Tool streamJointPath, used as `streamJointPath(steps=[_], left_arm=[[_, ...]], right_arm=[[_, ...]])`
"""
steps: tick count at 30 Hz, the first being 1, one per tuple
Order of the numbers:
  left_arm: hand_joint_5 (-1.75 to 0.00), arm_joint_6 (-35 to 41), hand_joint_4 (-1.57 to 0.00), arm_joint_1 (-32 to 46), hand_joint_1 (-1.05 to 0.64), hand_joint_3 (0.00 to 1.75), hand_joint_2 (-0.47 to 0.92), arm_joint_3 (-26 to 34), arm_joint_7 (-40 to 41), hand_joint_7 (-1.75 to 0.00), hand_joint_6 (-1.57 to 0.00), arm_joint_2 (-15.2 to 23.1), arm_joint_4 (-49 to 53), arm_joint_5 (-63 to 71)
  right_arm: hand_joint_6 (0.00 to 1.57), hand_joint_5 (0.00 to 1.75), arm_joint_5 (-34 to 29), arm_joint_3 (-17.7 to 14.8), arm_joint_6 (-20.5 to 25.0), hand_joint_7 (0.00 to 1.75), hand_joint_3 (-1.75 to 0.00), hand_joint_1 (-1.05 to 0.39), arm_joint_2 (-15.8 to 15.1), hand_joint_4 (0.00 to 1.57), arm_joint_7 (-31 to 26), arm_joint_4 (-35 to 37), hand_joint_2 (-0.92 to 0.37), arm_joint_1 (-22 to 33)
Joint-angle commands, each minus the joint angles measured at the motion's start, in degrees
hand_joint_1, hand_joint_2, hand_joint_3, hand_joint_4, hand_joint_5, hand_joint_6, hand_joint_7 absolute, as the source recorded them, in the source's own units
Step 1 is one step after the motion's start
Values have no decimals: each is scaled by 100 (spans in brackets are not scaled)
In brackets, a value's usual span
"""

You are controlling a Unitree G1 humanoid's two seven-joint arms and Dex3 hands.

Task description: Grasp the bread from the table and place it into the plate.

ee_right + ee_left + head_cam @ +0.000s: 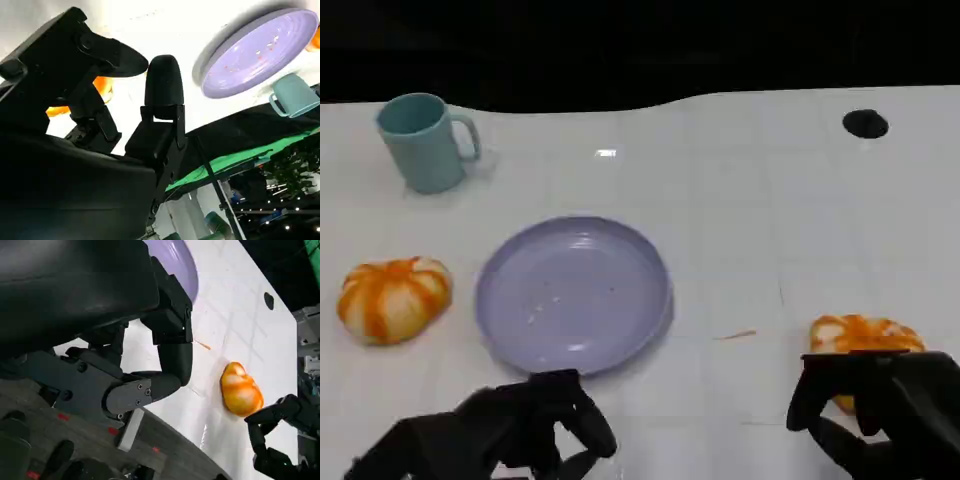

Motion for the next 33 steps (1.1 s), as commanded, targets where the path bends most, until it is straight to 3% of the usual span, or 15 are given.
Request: streamJointPath(steps=[1,27,33], left_arm=[[-175,23,-62,8,-32,69,83,12,-46,-145,-59,55,-28,-16],[-175,67,-64,11,-32,70,82,18,-33,-145,-59,33,-33,-33],[-175,64,-63,-6,-31,70,82,17,-39,-145,-59,39,-9,-29]], right_arm=[[96,167,47,-47,13,110,-110,-4,-75,96,7,0,-30,-4],[96,168,175,-84,51,109,-113,-5,-65,94,63,-24,-31,-18],[101,157,-59,-159,127,97,-129,-5,-120,96,41,-234,-21,-27]])
